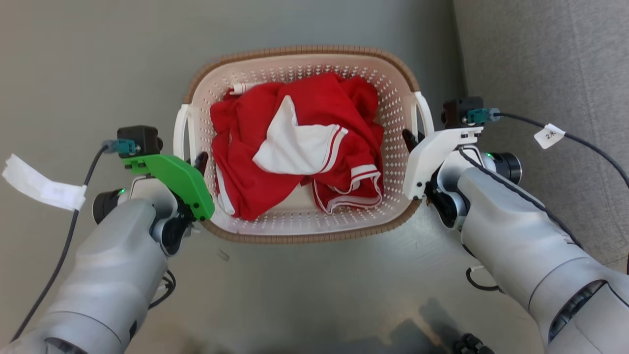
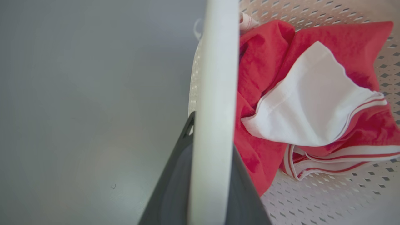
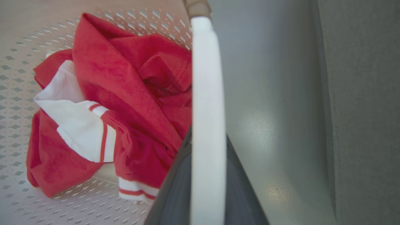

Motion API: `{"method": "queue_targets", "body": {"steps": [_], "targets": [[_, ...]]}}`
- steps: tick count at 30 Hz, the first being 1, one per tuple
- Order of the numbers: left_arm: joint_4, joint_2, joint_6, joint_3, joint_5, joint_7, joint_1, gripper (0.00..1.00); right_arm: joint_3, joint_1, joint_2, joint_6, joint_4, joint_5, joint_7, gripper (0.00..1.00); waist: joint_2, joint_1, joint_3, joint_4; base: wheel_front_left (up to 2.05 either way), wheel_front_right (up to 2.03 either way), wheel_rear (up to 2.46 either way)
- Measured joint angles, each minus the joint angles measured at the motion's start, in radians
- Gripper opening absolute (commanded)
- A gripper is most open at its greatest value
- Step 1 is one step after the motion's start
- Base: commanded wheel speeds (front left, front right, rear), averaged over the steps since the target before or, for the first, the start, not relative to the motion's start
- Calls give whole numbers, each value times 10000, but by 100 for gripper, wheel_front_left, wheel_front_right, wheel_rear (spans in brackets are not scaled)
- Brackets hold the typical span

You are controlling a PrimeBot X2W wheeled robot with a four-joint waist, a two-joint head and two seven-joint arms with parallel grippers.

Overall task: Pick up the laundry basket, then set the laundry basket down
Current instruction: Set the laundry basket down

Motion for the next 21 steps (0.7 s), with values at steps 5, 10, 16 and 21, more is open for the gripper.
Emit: {"method": "queue_targets", "body": {"steps": [5,10,16,21], "targets": [[-249,132,4,-10,0,2,-265,0,-31,-209,-23,-102,-56,2,-201,0,0,0,606,8,0,0,0],[-541,288,6,-12,0,-31,-694,0,-94,-616,-25,-199,-115,2,-456,0,0,1,1211,23,0,0,0],[-840,393,36,-33,-2,-29,-1010,0,-159,-893,-54,-364,-107,2,-721,0,0,0,1900,82,0,0,0],[-1055,545,92,-96,0,-128,-1241,0,-176,-1132,-50,-374,-102,0,-899,0,0,0,2405,174,0,0,0]]}}
